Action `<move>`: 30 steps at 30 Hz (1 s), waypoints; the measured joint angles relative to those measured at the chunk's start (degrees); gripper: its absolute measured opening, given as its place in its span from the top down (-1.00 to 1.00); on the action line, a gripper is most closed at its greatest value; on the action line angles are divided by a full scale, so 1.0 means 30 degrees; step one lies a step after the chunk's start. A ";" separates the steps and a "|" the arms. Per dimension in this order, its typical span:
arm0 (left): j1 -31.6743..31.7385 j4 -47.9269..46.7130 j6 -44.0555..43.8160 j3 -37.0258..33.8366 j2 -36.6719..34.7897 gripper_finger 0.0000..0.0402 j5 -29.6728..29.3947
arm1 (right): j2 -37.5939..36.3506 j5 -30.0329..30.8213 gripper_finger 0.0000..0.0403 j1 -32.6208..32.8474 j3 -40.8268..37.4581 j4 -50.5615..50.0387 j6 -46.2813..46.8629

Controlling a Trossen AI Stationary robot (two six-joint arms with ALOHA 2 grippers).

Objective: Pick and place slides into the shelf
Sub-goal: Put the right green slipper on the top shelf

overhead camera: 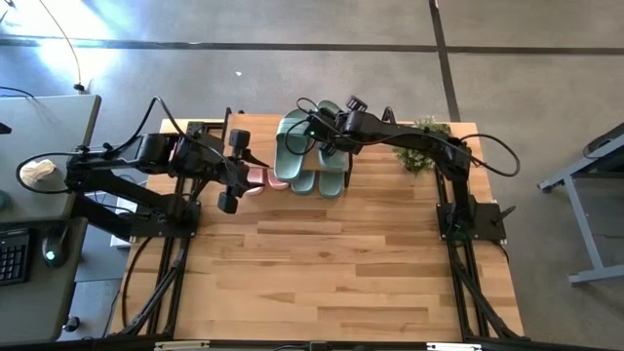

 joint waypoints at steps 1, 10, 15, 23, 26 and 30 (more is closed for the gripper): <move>0.0000 0.0003 0.0035 0.0000 0.0000 0.02 0.0000 | 0.0000 -0.0127 0.94 -0.0006 0.0000 -0.0007 -0.0128; 0.0000 0.0000 0.0067 0.0000 0.0000 0.02 0.0000 | 0.0000 -0.0492 0.75 -0.0030 0.0000 0.0007 -0.0553; 0.0000 0.0000 0.0086 0.0000 0.0000 0.02 -0.0007 | 0.0000 -0.0587 0.66 -0.0095 0.0000 0.0007 -0.0531; 0.0000 -0.0015 0.0104 0.0000 0.0000 0.02 -0.0007 | 0.0000 -0.0620 0.53 -0.0095 0.0000 0.0009 -0.0546; 0.0000 -0.0021 0.0104 0.0000 0.0035 0.02 -0.0007 | 0.0000 -0.0770 0.47 -0.0095 0.0000 0.0022 -0.0783; 0.0000 -0.0124 0.0104 0.0000 0.0044 0.02 -0.0005 | -0.0007 -0.0853 0.38 -0.0095 0.0000 0.0018 -0.0990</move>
